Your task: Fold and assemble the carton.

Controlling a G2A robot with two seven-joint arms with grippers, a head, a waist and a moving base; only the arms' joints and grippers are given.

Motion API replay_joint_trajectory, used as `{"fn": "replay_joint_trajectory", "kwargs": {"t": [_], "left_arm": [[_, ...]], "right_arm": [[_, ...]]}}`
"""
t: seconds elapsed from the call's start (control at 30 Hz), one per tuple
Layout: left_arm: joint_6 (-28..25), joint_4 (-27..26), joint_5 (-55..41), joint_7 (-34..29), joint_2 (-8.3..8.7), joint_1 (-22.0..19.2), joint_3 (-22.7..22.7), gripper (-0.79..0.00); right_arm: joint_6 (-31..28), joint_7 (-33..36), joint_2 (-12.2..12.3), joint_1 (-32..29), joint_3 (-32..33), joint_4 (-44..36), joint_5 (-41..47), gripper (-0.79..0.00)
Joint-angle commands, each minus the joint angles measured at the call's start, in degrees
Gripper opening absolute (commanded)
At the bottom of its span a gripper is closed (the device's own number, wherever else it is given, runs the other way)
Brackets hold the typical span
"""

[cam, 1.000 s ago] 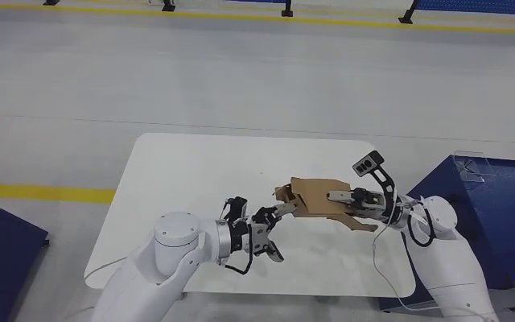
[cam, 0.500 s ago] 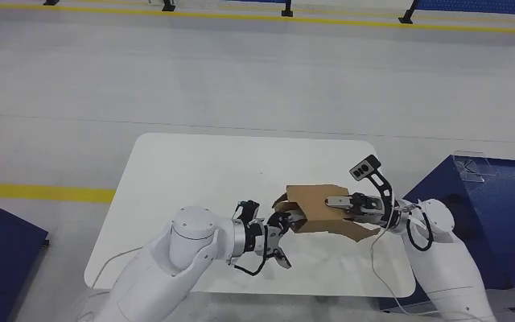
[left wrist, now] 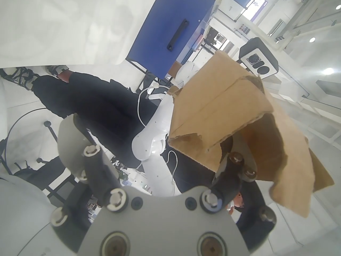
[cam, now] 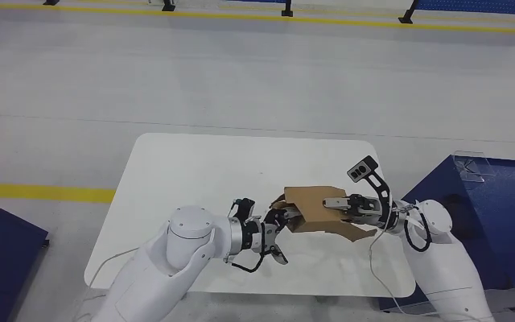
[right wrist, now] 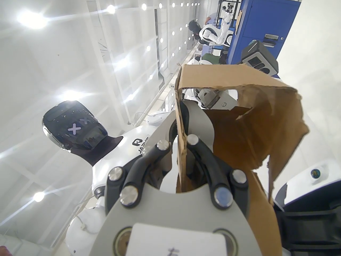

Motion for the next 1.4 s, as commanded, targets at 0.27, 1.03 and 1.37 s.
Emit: {"fn": "replay_joint_trajectory", "kwargs": {"t": [0.27,1.03,1.37], "left_arm": [[0.0,0.0,0.0,0.0,0.0,0.0,0.0,0.0],[-13.6,-17.7,-11.3,-11.1,4.19,20.4,-30.4,0.0],[-9.9,-10.3,-22.6,-21.3,4.75,25.4,-34.0,0.0]], "right_arm": [[0.0,0.0,0.0,0.0,0.0,0.0,0.0,-0.785],[-1.3,-10.7,-3.7,-2.3,-6.3,0.5,25.4,-0.785],[0.1,-11.6,-7.0,-3.6,-14.1,-1.1,39.2,-0.785]]}}
